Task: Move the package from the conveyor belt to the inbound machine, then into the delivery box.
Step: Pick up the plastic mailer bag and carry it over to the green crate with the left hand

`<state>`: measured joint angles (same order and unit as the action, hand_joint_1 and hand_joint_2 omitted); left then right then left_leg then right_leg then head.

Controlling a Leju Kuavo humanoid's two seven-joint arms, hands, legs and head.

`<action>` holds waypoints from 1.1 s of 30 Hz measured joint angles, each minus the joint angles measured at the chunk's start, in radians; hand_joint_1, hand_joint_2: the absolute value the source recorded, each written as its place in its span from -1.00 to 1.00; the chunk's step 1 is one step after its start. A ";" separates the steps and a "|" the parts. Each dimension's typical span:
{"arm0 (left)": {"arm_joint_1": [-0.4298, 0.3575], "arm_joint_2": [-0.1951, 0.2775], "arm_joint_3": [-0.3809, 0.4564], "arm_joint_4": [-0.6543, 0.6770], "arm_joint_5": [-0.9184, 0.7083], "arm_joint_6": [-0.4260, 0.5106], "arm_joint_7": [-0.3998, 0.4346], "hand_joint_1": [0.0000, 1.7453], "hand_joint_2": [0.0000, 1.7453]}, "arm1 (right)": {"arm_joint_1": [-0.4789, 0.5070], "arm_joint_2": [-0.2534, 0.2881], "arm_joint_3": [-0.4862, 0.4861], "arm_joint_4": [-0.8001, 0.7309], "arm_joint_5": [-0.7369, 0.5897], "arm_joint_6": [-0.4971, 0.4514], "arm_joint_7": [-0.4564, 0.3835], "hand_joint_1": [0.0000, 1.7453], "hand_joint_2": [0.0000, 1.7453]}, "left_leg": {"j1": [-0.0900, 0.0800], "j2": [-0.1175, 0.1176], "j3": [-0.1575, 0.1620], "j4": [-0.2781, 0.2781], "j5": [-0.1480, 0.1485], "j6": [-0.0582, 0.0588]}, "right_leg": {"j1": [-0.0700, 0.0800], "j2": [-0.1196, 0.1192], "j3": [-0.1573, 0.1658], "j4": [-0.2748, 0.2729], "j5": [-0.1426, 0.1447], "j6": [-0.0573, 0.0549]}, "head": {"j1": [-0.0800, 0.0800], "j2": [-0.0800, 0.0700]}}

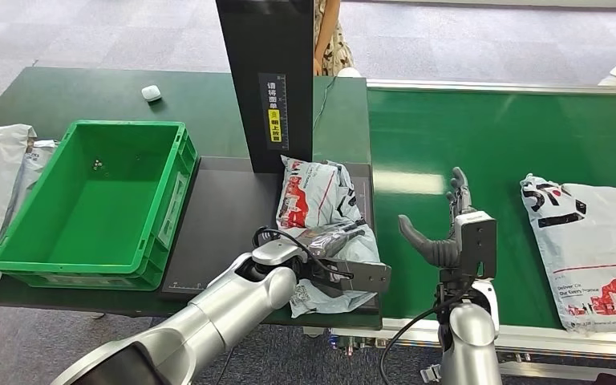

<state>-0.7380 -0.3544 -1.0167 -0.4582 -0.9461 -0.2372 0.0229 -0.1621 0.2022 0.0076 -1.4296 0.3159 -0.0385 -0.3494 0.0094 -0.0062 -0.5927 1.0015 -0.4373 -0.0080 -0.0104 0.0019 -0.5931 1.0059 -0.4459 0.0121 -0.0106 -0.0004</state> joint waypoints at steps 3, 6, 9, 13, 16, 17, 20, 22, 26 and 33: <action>-0.002 0.000 -0.004 0.004 0.000 0.000 0.000 -1.00 1.00 | -0.001 0.000 0.000 0.003 0.000 0.000 0.000 -1.00 1.00 | 0.000 0.000 0.000 0.000 0.000 0.000 | 0.000 0.000 0.000 0.000 0.000 0.000 | 0.000 0.000; -0.002 0.000 -0.006 0.005 0.000 0.000 0.000 -1.00 1.00 | -0.002 0.000 0.000 0.005 0.000 0.000 0.000 -1.00 1.00 | 0.000 0.000 0.000 0.000 0.000 0.000 | 0.000 0.000 0.000 0.000 0.000 0.000 | 0.000 0.000; -0.003 0.000 -0.007 0.007 0.000 0.000 0.000 -1.00 1.00 | -0.002 0.000 0.000 0.007 0.000 0.000 0.000 -1.00 1.00 | 0.000 0.000 0.000 0.000 0.000 0.000 | 0.000 0.000 0.000 0.000 0.000 0.000 | 0.000 0.000; -0.003 0.000 -0.007 0.008 0.000 0.000 0.000 -0.50 1.00 | -0.002 0.002 0.000 0.008 0.000 0.000 0.000 -1.00 1.00 | 0.000 0.000 0.000 0.000 0.000 0.000 | 0.000 0.000 0.000 0.000 0.000 0.000 | 0.000 0.000; -0.003 0.000 -0.008 0.010 -0.005 0.000 0.010 1.00 1.00 | -0.002 0.003 -0.001 0.008 -0.001 0.002 -0.002 -1.00 1.00 | 0.000 0.000 0.000 0.000 0.000 0.000 | 0.000 0.000 0.000 0.000 0.000 0.000 | 0.000 0.000; -0.002 0.000 -0.009 0.014 -0.014 0.005 0.025 1.00 1.00 | -0.004 0.004 -0.001 0.009 -0.002 0.005 -0.005 -1.00 1.00 | 0.000 0.000 0.000 0.000 0.000 0.000 | 0.000 0.000 0.001 0.000 0.000 0.000 | 0.000 0.000; -0.001 0.000 -0.012 0.036 -0.055 0.040 0.076 1.00 1.00 | -0.014 0.005 0.002 0.016 -0.007 0.015 -0.016 -1.00 1.00 | 0.000 0.000 0.002 0.000 0.000 0.000 | 0.000 0.000 0.002 0.000 0.000 0.000 | 0.000 0.000; -0.002 0.000 -0.012 0.049 -0.070 0.057 0.083 1.00 1.00 | -0.022 0.006 0.005 0.021 -0.008 0.017 -0.018 -1.00 1.00 | 0.000 0.000 0.003 0.000 0.000 0.000 | 0.000 0.000 0.004 0.000 0.000 0.000 | 0.000 0.000; -0.008 0.000 -0.012 0.062 -0.089 0.070 0.085 1.00 1.00 | -0.027 0.007 0.007 0.027 -0.012 0.016 -0.018 -1.00 1.00 | 0.000 0.000 0.007 -0.001 -0.001 0.000 | 0.000 0.000 0.007 0.000 -0.001 -0.001 | 0.000 0.000; -0.013 0.000 -0.012 0.072 -0.101 0.073 0.087 1.00 1.00 | -0.027 0.008 0.009 0.027 -0.013 0.016 -0.019 -1.00 1.00 | 0.000 0.000 0.011 -0.001 -0.001 0.000 | 0.000 0.000 0.011 0.000 -0.001 -0.001 | 0.000 0.000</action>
<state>-0.7515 -0.3540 -1.0288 -0.3861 -1.0467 -0.1640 0.1095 -0.1895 0.2098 0.0165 -1.4031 0.3033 -0.0225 -0.3681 0.0093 -0.0061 -0.5818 1.0008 -0.4382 -0.0084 -0.0103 0.0018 -0.5819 1.0059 -0.4465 0.0114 -0.0105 -0.0004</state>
